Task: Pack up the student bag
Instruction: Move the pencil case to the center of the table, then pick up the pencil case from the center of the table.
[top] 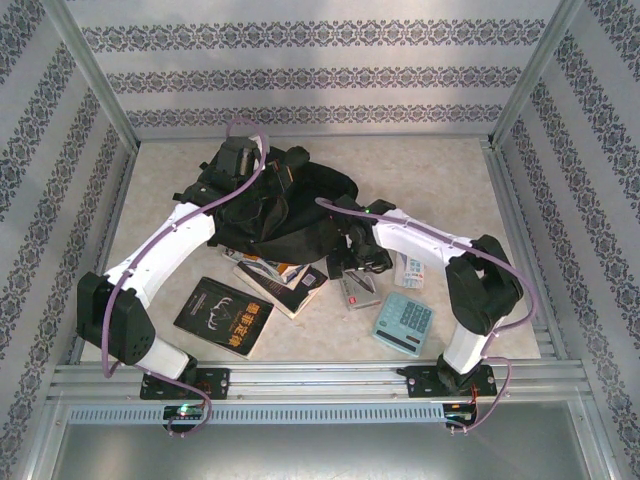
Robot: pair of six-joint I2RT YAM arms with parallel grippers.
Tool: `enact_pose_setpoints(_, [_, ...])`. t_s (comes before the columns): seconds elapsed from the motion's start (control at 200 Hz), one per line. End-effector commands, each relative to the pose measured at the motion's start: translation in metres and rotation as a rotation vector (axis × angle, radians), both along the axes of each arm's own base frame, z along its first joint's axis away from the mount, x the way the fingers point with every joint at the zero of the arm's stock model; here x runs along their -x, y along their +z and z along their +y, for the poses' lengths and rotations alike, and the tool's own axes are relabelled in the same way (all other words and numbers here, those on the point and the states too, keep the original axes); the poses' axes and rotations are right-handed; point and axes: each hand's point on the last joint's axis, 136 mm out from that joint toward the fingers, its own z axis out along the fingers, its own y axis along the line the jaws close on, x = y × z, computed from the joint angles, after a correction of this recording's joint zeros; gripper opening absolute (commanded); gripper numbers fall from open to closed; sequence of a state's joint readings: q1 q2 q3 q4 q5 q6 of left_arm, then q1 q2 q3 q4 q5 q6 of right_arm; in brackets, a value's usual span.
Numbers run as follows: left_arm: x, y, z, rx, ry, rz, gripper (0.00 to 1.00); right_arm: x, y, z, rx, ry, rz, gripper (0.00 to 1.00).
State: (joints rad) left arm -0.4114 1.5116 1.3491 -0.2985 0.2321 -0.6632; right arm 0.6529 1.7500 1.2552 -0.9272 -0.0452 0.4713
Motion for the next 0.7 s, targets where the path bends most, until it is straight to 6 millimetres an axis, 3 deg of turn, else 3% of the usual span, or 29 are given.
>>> enact_pose_setpoints(0.0, [0.006, 0.016, -0.002, 0.028, -0.017, -0.043, 0.00, 0.006, -0.013, -0.005, 0.046, -0.003, 0.027, 0.98])
enact_pose_setpoints(0.694, [0.009, 0.014, -0.003, 0.035, -0.026, -0.040, 0.00, 0.014, -0.051, -0.003, 0.060, -0.017, 0.101, 0.98])
